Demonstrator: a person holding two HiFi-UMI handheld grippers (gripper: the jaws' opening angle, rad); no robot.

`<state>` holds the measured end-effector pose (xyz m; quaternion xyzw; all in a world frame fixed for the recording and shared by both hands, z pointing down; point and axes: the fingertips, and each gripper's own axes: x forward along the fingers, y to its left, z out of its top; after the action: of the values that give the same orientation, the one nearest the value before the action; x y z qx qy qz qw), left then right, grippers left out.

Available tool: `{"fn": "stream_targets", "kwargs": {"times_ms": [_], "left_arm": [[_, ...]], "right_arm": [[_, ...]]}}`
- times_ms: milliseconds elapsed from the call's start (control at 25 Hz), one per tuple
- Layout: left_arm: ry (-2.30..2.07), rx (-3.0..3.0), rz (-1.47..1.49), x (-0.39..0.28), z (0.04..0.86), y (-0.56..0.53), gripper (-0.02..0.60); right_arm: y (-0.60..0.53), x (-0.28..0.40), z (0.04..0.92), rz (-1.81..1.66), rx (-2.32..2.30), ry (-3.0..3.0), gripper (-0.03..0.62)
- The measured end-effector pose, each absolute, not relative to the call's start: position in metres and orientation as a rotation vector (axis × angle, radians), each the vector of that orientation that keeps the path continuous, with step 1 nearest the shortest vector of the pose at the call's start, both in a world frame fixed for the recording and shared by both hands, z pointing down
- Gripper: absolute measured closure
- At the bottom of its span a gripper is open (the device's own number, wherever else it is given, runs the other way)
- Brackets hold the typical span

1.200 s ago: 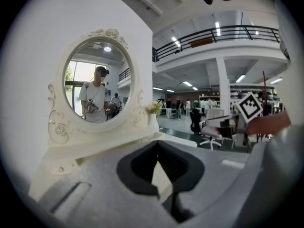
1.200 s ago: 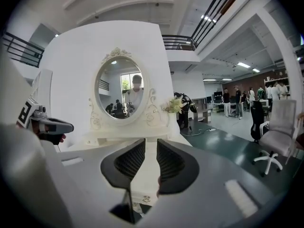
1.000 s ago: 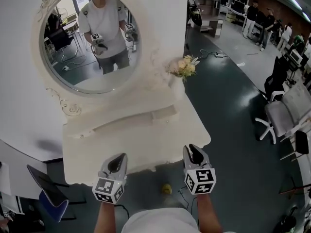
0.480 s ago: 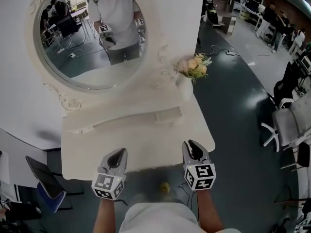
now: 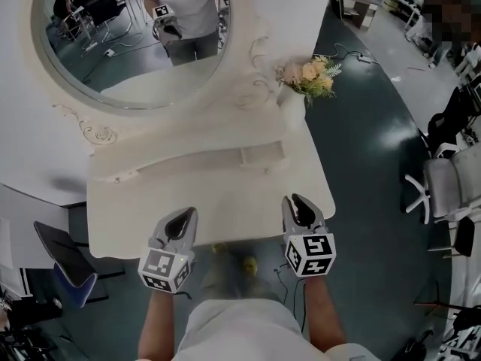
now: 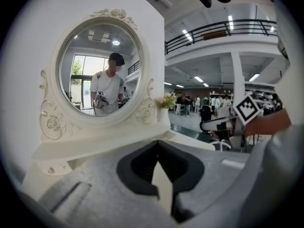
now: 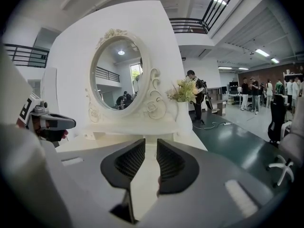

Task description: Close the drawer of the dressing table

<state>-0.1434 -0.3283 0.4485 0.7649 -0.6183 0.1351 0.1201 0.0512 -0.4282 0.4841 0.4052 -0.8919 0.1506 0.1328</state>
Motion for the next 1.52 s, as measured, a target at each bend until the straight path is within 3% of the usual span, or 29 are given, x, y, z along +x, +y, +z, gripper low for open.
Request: {"fn": "stream_targets", "kwargs": {"times_ms": [1520], "left_arm": [[-1.618,2.093,0.43,-0.193,0.585,-0.427,0.583]], "right_arm": [[-0.529,-0.013,0.617,0.569,1.106,-2.392,0.522]]}}
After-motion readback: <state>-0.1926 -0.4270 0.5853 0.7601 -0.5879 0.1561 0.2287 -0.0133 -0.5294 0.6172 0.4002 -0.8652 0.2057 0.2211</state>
